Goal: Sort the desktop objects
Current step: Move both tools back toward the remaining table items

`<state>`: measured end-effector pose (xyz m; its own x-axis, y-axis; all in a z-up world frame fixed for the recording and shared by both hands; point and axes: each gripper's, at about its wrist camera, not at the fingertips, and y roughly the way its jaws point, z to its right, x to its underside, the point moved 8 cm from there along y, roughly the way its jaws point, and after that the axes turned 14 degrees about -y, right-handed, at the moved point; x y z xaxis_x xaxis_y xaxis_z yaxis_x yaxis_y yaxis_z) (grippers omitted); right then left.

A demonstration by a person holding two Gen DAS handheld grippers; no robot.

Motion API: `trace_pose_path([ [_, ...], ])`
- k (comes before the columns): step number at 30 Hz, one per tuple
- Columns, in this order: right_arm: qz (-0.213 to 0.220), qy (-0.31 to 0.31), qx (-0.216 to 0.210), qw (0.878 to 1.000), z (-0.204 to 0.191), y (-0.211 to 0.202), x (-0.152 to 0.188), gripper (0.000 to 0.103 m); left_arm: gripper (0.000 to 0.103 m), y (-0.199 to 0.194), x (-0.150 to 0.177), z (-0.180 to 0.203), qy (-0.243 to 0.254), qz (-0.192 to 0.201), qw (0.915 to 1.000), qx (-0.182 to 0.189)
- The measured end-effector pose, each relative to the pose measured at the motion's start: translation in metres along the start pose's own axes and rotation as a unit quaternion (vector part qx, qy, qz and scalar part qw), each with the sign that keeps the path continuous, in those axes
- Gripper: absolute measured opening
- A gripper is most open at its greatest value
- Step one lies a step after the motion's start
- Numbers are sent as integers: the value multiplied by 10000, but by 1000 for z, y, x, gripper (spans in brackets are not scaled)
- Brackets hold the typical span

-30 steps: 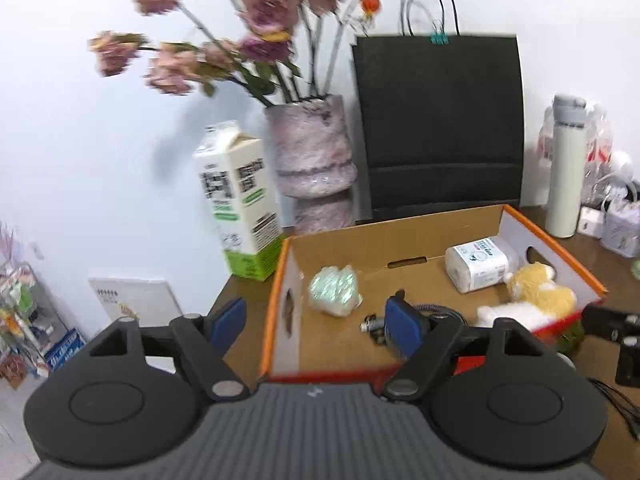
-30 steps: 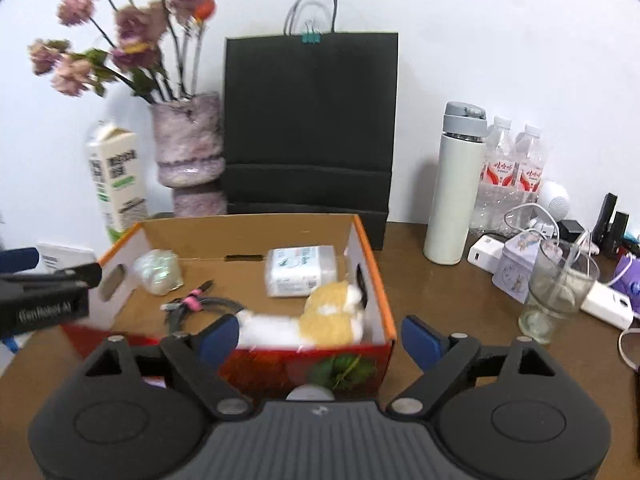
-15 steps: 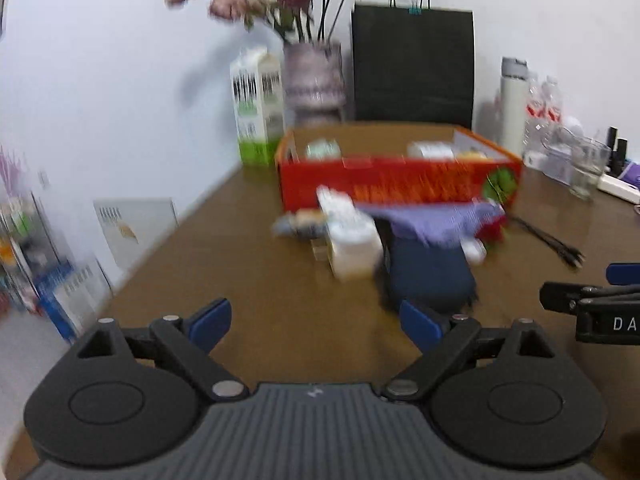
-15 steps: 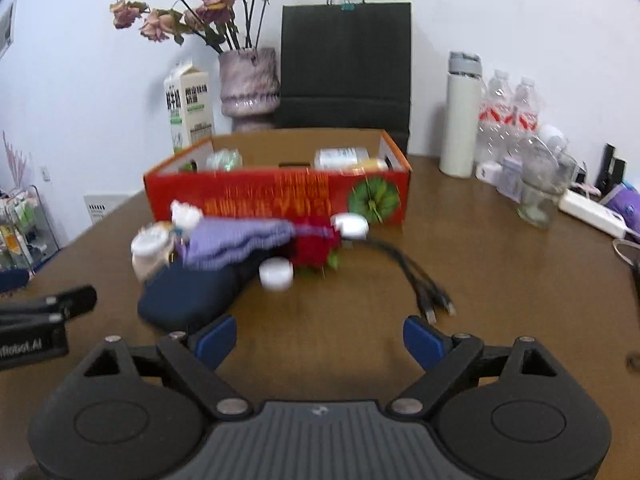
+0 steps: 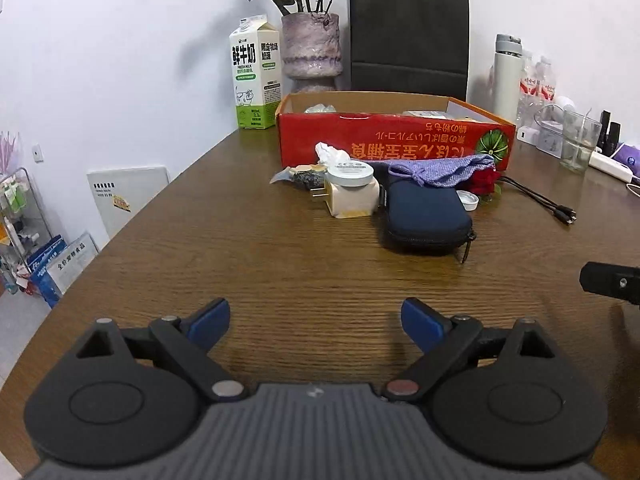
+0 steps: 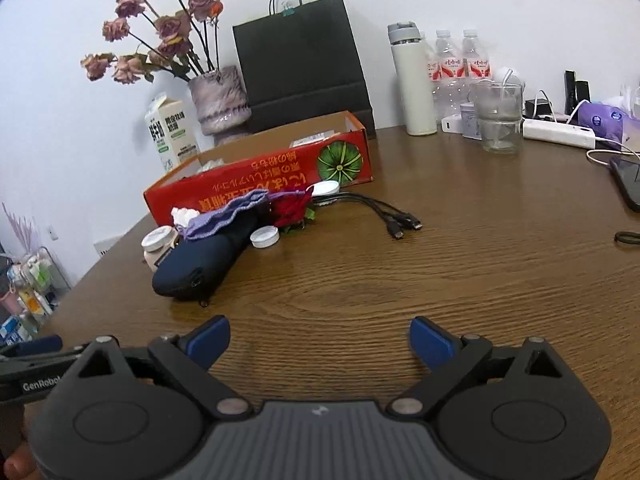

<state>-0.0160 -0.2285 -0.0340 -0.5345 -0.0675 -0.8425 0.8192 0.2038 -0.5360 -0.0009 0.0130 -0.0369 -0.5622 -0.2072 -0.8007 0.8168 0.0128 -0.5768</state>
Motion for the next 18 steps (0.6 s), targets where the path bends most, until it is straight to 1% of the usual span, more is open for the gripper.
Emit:
trace_pose_path([
  [3, 37, -85, -178, 9998, -1, 2, 0, 97, 95, 1, 1, 1, 0, -39, 10000, 36],
  [7, 149, -169, -161, 9996, -4, -1, -1, 97, 96, 2, 3, 2, 28, -62, 10000, -28],
  [10, 159, -382, -49, 9991, -10, 0, -1, 97, 96, 1, 4, 4, 92, -66, 9999, -10],
  [14, 158, -733, 71, 9972, -19, 0, 0, 97, 97, 4, 5, 3, 51, -164, 9998, -27],
  [16, 154, -908, 60, 9957, -24, 0, 1, 97, 97, 5, 5, 2, 23, -199, 9998, -63],
  [18, 132, -999, 3, 9949, -28, -1, 2, 98, 98, 4, 5, 1, -10, -180, 9998, -4],
])
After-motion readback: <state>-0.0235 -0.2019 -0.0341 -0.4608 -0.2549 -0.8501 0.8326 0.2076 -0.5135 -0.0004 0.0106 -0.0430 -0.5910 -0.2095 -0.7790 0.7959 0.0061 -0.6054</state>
